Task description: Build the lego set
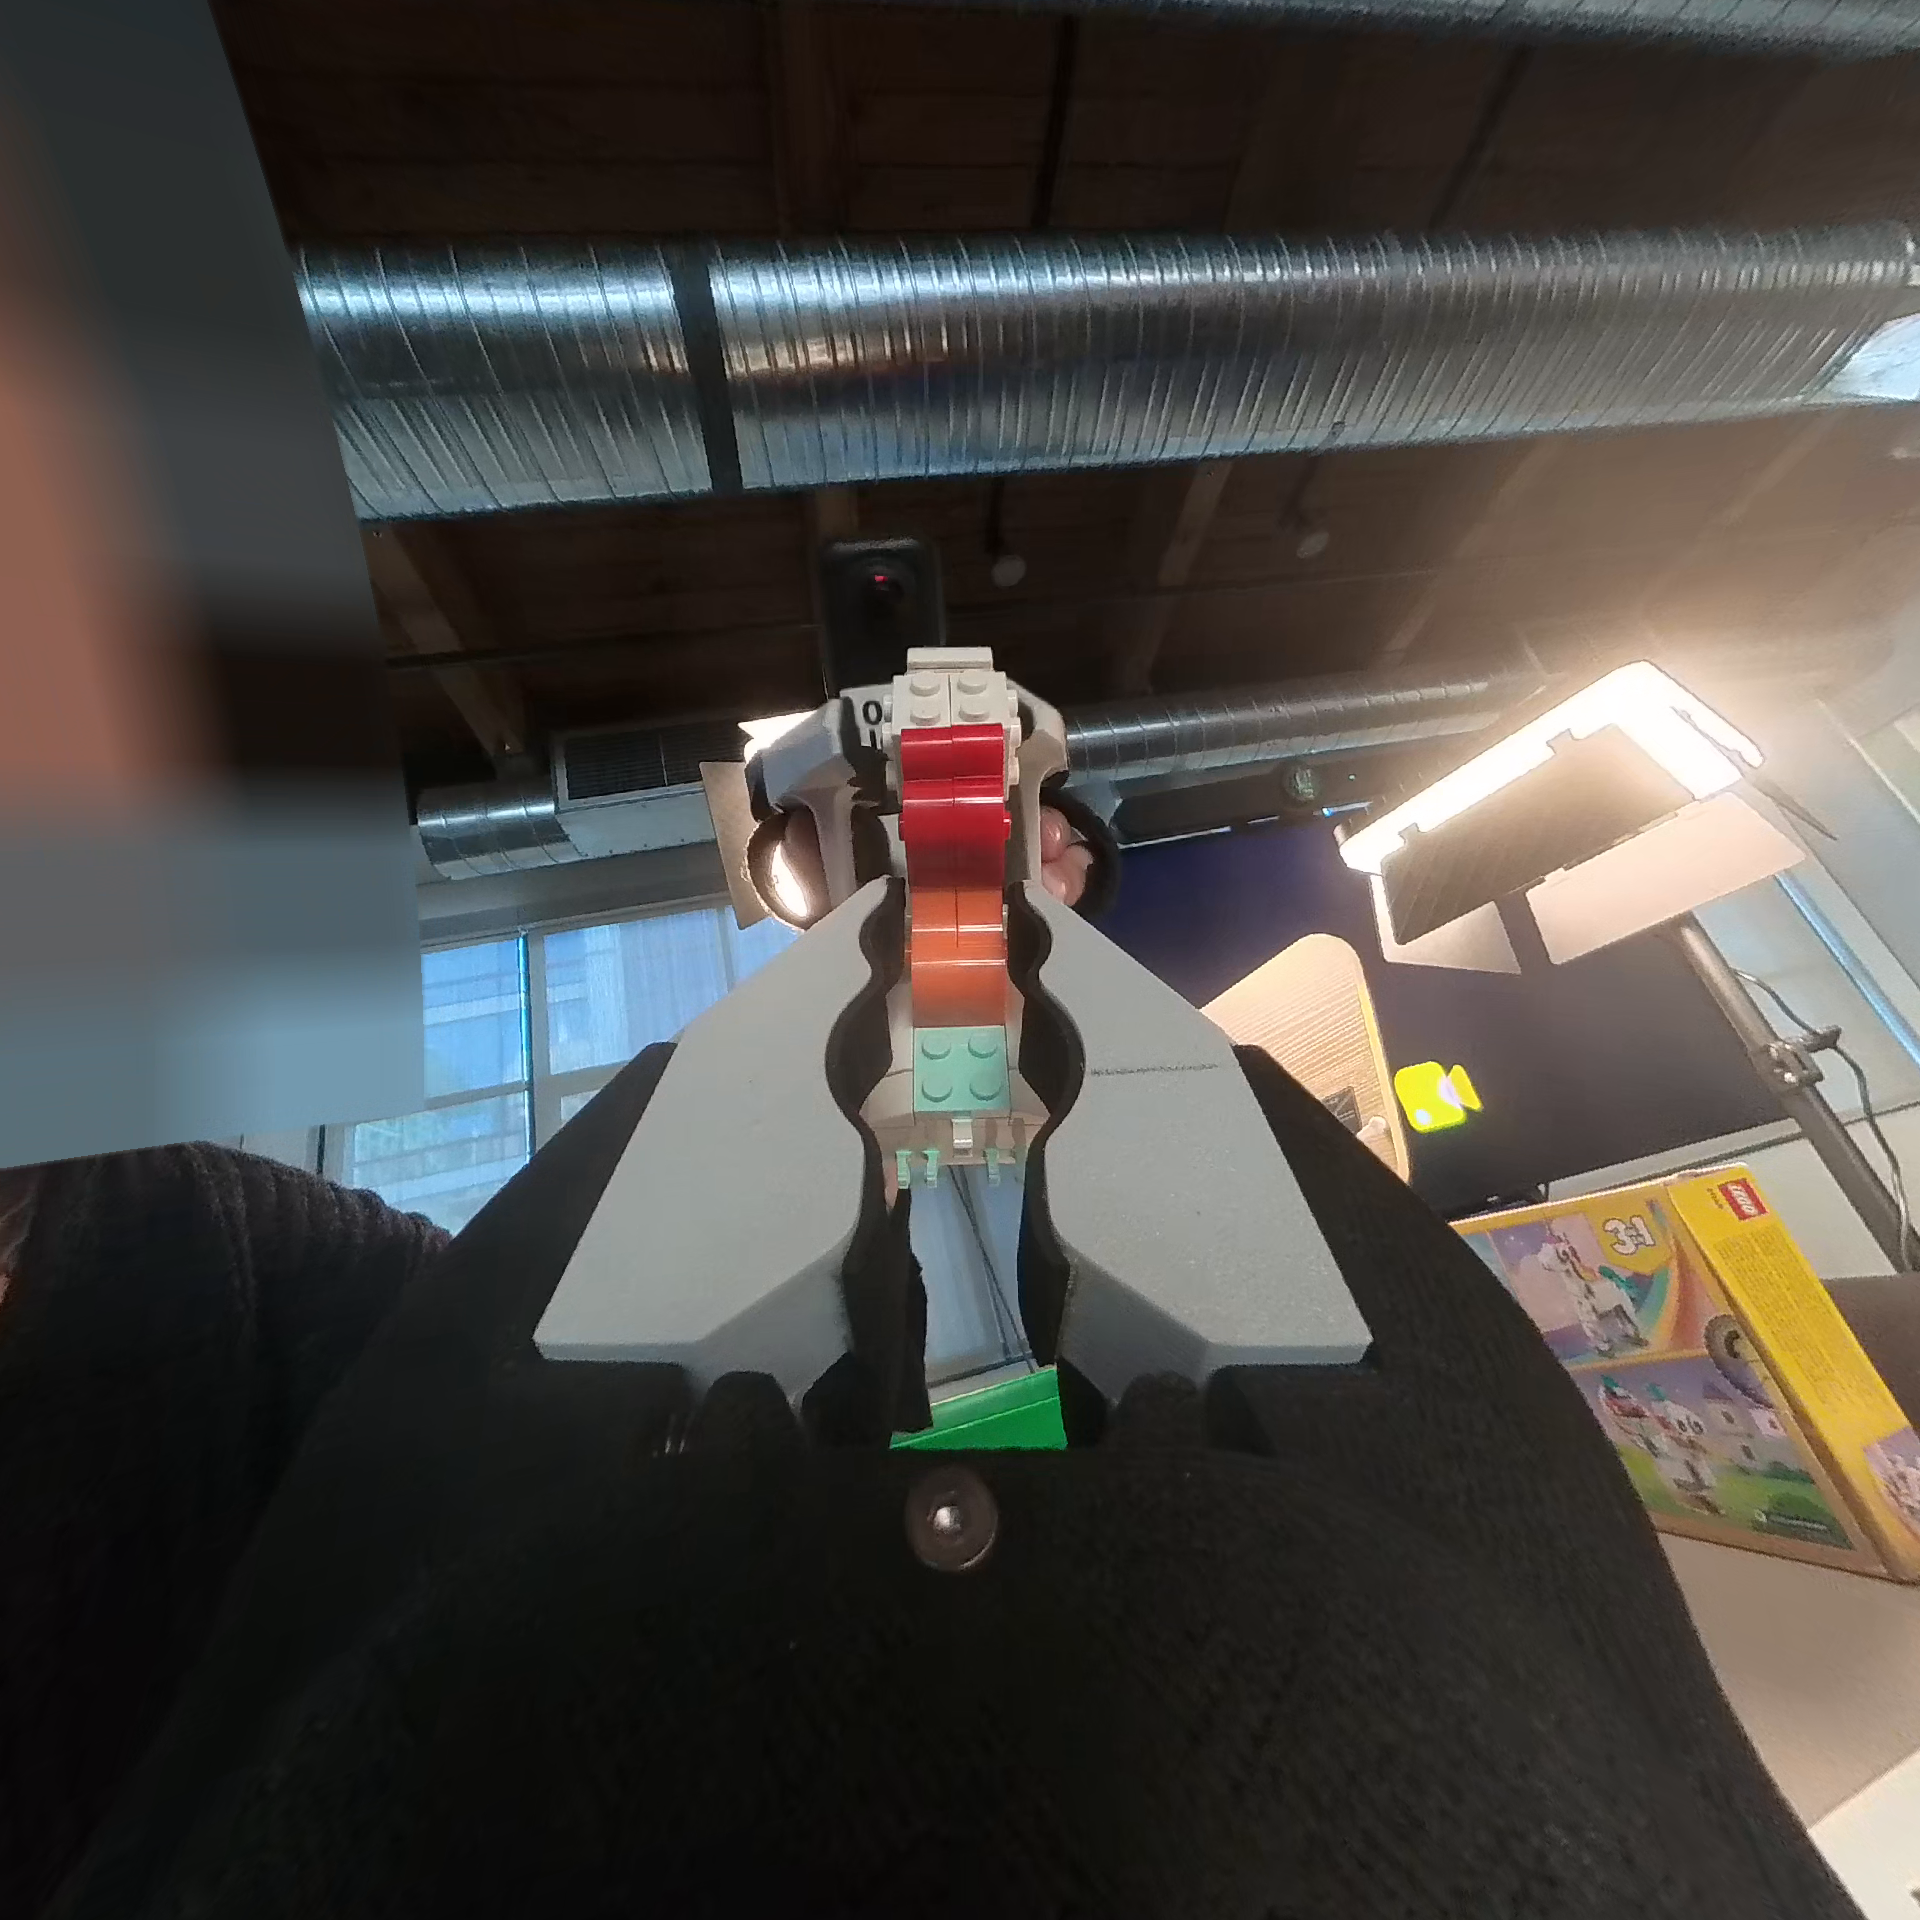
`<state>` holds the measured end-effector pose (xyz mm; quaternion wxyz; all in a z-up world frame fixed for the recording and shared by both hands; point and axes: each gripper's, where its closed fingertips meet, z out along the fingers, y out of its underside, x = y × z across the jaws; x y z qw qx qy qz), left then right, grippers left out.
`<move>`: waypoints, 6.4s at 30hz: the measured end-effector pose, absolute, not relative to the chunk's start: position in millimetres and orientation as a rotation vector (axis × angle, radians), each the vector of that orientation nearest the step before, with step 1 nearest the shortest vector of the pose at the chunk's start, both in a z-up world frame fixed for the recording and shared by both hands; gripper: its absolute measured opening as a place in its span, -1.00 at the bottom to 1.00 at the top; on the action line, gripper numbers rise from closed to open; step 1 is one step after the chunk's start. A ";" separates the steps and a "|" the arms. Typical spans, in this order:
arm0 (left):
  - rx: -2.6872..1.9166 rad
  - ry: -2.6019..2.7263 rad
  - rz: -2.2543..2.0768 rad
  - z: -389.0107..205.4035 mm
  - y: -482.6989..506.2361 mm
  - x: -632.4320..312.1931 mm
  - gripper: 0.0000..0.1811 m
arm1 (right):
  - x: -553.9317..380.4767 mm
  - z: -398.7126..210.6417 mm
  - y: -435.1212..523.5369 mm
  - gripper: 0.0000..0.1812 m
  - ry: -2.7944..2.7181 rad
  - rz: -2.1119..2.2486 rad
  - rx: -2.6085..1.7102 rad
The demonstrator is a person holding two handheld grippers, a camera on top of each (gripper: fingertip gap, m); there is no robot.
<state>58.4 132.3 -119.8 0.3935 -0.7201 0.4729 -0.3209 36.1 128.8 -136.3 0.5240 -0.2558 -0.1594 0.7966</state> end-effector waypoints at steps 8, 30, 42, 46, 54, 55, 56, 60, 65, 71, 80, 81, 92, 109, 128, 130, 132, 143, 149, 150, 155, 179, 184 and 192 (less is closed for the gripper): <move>-1.674 1.091 -0.535 -106.9 140.7 41.8 -0.49 | 42.1 -133.0 130.1 -0.81 -0.364 1.885 -0.596; -1.132 1.050 0.165 -92.8 107.7 58.8 -0.48 | 62.5 -121.0 129.7 -0.80 -0.315 1.759 -0.550; -1.427 0.766 -0.582 -142.9 120.7 57.1 -0.51 | 68.1 -119.7 128.5 -0.81 -0.276 1.915 -0.496; -1.435 0.745 -0.696 -150.2 120.5 63.6 -0.52 | 67.5 -119.8 126.7 -0.81 -0.283 1.934 -0.487; -1.372 0.717 -0.773 -149.2 119.5 68.0 -0.58 | 67.9 -119.9 125.7 -0.80 -0.279 1.960 -0.474; -1.368 0.713 -0.775 -149.2 119.8 68.1 -0.58 | 67.9 -120.0 126.0 -0.80 -0.276 1.963 -0.474; -1.363 0.709 -0.775 -149.1 120.2 68.1 -0.58 | 68.0 -120.4 126.4 -0.80 -0.274 1.969 -0.473; -1.350 0.698 -0.778 -147.0 121.8 67.7 -0.52 | 65.9 -121.0 123.4 -0.80 -0.289 1.983 -0.469; -1.329 0.704 -0.791 -145.4 120.0 68.4 -0.57 | 66.2 -120.7 121.6 -0.80 -0.291 2.005 -0.464; -1.284 0.697 -0.779 -143.1 117.9 67.3 -0.59 | 65.8 -120.2 119.3 -0.80 -0.305 2.027 -0.457; -1.243 0.667 -0.808 -143.1 116.4 63.6 -0.59 | 62.9 -122.1 117.6 -0.79 -0.334 2.009 -0.475; -1.236 0.665 -0.806 -143.0 116.1 63.2 -0.60 | 62.3 -122.5 117.3 -0.79 -0.337 2.003 -0.477; -1.207 0.586 -0.841 -136.8 122.0 47.9 -0.60 | 56.9 -121.4 117.7 -0.64 -0.344 1.948 -0.512; -1.291 0.537 -0.878 -122.6 130.2 20.2 -0.60 | 55.8 -111.0 137.3 0.01 -1.137 0.120 -0.560; -1.304 0.584 -0.764 -123.8 128.3 23.7 -0.60 | 13.7 -93.2 165.9 -0.23 -1.427 -0.656 -0.361; -1.302 0.585 -0.762 -123.5 128.1 23.7 -0.60 | 13.7 -93.0 166.4 -0.28 -1.432 -0.668 -0.353; -1.307 0.587 -0.757 -124.4 128.6 23.6 -0.60 | 14.4 -92.3 167.7 -0.28 -1.432 -0.678 -0.351; -1.310 0.624 -0.749 -126.9 126.7 26.9 -0.60 | 20.9 -89.0 162.2 -0.30 -1.427 -0.662 -0.271; -1.292 0.694 -0.858 -125.6 116.2 31.1 -0.60 | 25.2 -88.3 145.3 -0.30 -1.425 -0.558 -0.162; -1.290 0.706 -0.868 -125.8 114.9 31.8 -0.60 | 25.9 -88.8 143.3 -0.30 -1.426 -0.550 -0.152; -1.282 0.758 -0.953 -126.4 106.4 35.7 -0.60 | 29.6 -91.8 130.9 -0.30 -1.457 -0.459 -0.106; -1.295 0.829 -1.096 -126.6 86.5 52.9 -0.59 | 28.3 -105.2 97.2 -0.32 -1.481 -0.329 -0.036; -1.271 0.940 -1.261 -127.5 67.8 54.8 -0.60 | 29.1 -108.9 76.0 -0.30 -1.535 -0.210 0.011; -1.223 0.966 -1.383 -124.7 57.8 54.9 -0.60 | 28.7 -109.4 66.9 -0.32 -1.534 -0.191 0.052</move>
